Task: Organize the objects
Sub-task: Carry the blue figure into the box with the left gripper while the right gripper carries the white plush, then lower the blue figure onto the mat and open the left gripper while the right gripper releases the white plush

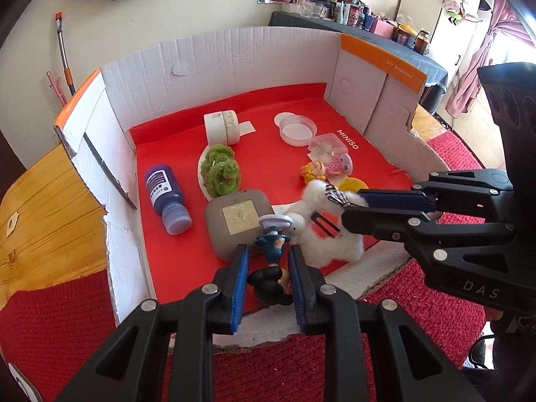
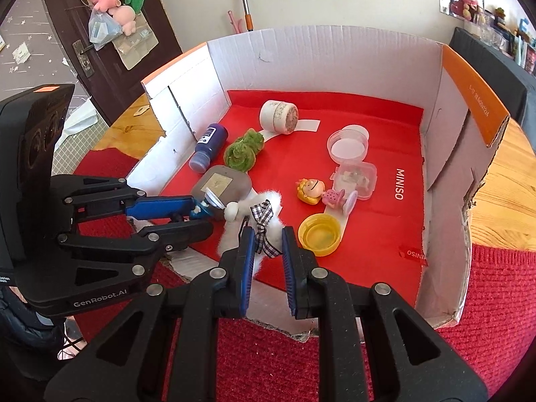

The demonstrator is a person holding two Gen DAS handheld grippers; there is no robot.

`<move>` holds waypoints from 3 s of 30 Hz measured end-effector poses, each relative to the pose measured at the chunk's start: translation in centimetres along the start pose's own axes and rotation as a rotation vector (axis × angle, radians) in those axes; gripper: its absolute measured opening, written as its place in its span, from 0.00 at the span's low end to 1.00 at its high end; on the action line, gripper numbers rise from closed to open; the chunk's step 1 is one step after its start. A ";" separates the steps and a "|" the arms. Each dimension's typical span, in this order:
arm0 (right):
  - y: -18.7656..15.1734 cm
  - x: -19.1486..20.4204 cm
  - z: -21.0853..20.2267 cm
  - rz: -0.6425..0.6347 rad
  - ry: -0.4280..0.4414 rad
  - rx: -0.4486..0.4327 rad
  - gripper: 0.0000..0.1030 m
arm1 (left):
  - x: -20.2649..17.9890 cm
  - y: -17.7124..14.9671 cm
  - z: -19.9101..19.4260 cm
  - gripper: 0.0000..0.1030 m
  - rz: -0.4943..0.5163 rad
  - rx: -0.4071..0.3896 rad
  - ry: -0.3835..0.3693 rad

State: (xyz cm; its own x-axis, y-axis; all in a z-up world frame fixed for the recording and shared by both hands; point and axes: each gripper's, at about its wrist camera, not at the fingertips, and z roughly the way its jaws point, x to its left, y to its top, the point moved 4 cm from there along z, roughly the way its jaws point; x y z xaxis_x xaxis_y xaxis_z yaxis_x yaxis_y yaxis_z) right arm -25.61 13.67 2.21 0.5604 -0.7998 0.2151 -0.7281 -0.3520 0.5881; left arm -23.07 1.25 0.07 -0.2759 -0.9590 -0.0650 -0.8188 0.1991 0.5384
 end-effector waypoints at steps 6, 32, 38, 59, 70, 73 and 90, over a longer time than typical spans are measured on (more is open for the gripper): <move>0.1 -0.7 0.6 0.016 -0.010 0.011 0.15 | 0.2 0.6 0.6 0.24 -0.003 -0.012 0.029; 0.7 -2.8 0.7 0.066 -0.049 -0.018 0.15 | 2.3 1.6 1.7 0.24 -0.093 -0.056 0.057; 0.8 -2.4 0.7 0.064 -0.045 -0.024 0.16 | 2.3 1.5 1.7 0.24 -0.095 -0.055 0.058; 0.9 -2.1 0.2 0.053 -0.060 -0.048 0.20 | 2.5 1.4 0.5 0.43 -0.110 -0.092 0.093; 0.6 -1.7 -1.0 0.037 -0.098 -0.080 0.62 | 2.5 0.9 -1.0 0.53 -0.121 -0.128 0.120; 0.5 -1.8 -1.3 0.046 -0.101 -0.088 0.62 | 2.7 0.7 -1.5 0.58 -0.133 -0.138 0.132; -0.8 -0.7 -3.8 0.037 -0.169 -0.154 0.75 | 3.1 -1.1 -4.0 0.79 -0.214 -0.208 0.165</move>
State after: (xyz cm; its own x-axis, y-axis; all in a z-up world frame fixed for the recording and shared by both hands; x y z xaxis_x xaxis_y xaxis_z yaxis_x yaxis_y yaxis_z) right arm -23.91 16.34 4.56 0.4509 -0.8854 0.1129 -0.6711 -0.2529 0.6969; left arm -21.01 -2.76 2.65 -0.0102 -0.9977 -0.0676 -0.7246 -0.0392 0.6880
